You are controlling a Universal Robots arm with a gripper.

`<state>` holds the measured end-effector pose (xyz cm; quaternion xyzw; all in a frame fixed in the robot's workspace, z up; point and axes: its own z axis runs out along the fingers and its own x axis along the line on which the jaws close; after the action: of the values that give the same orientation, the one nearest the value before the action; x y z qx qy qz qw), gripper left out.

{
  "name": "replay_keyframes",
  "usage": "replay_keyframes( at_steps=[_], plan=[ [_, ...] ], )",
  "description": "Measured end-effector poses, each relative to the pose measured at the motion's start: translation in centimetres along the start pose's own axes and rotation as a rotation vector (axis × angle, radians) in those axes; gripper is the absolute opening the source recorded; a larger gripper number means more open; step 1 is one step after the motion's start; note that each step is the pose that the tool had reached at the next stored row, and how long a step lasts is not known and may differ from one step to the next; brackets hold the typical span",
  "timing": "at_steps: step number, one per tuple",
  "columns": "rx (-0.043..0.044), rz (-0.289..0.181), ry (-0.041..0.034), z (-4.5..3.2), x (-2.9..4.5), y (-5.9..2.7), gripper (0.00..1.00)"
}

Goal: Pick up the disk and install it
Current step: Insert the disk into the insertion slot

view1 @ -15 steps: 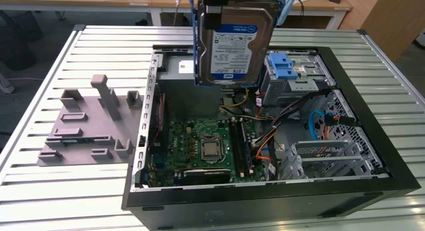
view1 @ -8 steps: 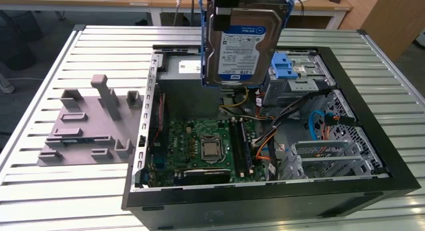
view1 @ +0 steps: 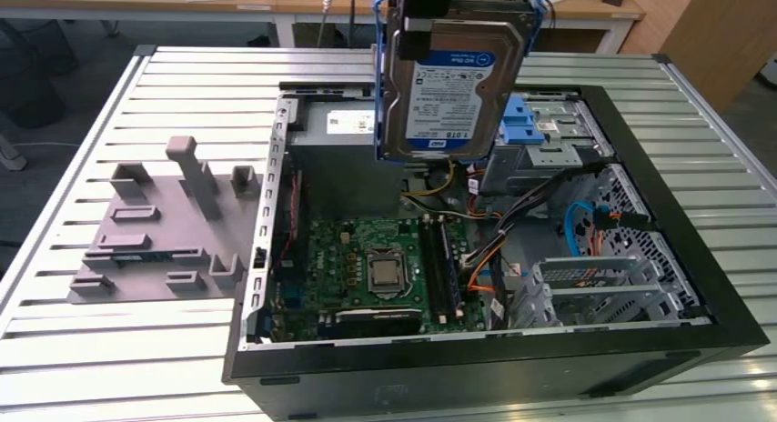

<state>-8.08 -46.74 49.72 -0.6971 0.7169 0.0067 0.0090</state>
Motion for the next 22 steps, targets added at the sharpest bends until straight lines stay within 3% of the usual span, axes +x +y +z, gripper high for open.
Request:
replay_keyframes(
  at_steps=[22],
  plan=[
    [0.0001, 0.000, -0.0001, 0.06, 1.81, -0.35, 0.36]
  ],
)
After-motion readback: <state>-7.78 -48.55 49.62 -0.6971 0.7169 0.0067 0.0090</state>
